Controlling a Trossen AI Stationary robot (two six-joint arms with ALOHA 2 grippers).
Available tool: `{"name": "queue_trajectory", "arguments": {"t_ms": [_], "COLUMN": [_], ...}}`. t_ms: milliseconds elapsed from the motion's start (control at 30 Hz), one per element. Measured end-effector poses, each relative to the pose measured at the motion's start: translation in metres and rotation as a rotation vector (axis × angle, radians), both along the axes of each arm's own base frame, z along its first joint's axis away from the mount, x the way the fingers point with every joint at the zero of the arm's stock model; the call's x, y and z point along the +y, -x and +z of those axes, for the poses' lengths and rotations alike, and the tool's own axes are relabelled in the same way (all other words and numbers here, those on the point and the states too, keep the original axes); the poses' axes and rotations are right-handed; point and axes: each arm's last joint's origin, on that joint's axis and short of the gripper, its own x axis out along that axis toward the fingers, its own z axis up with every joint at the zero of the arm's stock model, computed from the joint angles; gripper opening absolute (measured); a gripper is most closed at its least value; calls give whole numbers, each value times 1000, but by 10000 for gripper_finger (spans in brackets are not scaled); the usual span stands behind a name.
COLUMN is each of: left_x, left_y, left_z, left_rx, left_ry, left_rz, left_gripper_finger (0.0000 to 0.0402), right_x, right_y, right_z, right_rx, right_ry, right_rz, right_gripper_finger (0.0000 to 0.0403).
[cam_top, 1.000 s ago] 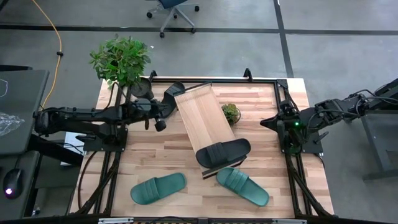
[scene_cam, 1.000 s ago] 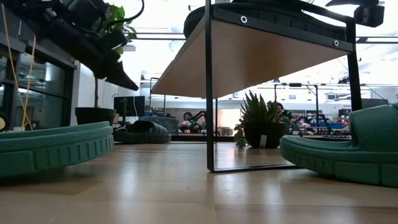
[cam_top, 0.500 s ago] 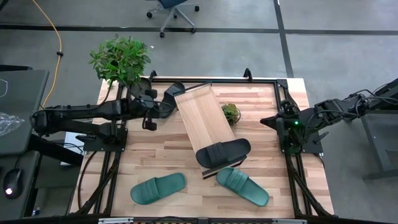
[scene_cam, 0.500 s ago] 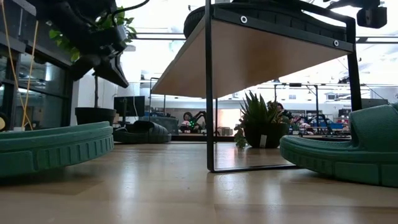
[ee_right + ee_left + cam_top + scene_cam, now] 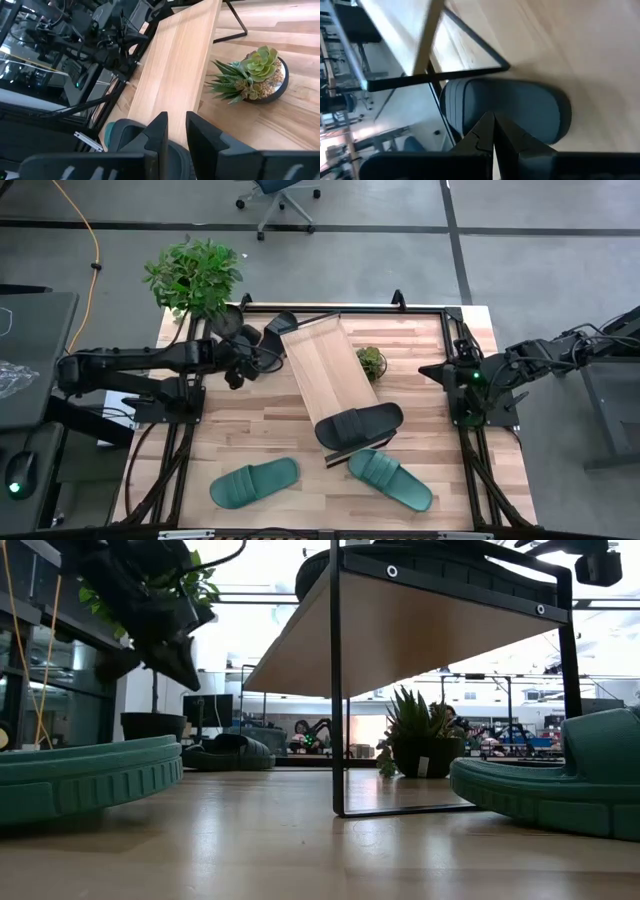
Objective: Pick and place slides into the shelf
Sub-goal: Adjust the black vase plant
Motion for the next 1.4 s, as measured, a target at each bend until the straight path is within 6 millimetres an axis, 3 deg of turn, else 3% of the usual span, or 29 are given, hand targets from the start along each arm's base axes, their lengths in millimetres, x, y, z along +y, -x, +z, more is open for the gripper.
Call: {"name": "queue_trajectory", "arguments": {"t_ms": [367,667,833,1133,1400], "left_x": [8,30,43,45,52], "left_y": [-13,-8,0,-5,-16], "left_z": [-9,-11,-12,-9,-22], "left_rx": [50,25,7,-19,31], "left_ry": [-82,-73,-14,-21,-32], "left_rz": [25,124,120,-59,-122], "left_gripper_finger": [7,103,131,124,112], "right_x": [7,14,15,16,16], "right_y": [-16,-30,-34,-35,-35], "right_z": [-6,-14,-15,-14,-14], "right_rx": [63,130,139,125,119], "right_ry": [2,-10,-8,-10,-23], "right_rz": [-8,8,9,5,-7], "right_gripper_finger": [60,60,60,60,60]}}
